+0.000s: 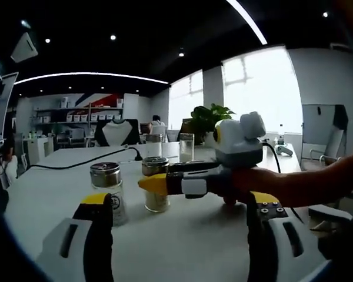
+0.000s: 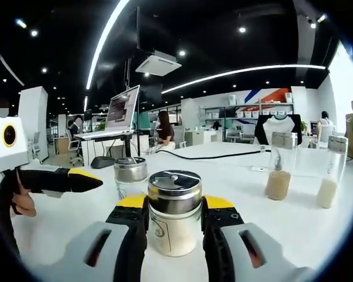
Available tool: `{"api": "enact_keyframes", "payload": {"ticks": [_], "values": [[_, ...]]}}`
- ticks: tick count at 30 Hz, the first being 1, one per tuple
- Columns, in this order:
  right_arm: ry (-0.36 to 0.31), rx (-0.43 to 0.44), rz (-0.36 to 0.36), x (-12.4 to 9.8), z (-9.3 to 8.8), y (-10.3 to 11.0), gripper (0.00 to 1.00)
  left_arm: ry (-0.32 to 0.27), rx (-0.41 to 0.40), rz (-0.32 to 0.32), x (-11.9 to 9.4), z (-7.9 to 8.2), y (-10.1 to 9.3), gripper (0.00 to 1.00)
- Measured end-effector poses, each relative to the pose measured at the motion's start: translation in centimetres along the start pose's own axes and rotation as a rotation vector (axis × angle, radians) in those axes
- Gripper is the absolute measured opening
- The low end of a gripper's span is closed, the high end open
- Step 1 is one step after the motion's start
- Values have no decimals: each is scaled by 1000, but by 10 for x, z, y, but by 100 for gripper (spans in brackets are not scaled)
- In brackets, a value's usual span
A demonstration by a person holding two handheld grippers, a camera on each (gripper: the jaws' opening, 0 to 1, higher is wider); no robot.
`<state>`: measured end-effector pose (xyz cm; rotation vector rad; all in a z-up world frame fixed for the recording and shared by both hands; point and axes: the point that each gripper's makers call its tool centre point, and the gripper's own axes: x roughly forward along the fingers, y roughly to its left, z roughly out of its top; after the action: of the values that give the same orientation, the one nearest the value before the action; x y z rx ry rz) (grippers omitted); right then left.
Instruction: Rotate the seasoning bottle until the label or dispensing opening points toward the visible target arrow and the bottle remains upright within the marked orientation range
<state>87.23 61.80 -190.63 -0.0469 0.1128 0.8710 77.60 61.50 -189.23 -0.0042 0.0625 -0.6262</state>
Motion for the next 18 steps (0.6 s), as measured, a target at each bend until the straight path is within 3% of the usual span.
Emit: {"api": "enact_keyframes", "payload": {"ticks": [9, 11, 14, 18], "values": [[5, -19, 52, 2, -1, 1, 34, 9, 5, -12, 0, -1, -2, 100], [2, -30, 83, 1, 0, 5, 38, 12, -5, -21, 0, -1, -3, 100], [17, -126, 83, -7, 1, 8, 46, 17, -17, -25, -1, -1, -1, 100], [26, -153, 92, -19, 0, 11, 47, 4, -15, -18, -5, 3, 2, 100]]}}
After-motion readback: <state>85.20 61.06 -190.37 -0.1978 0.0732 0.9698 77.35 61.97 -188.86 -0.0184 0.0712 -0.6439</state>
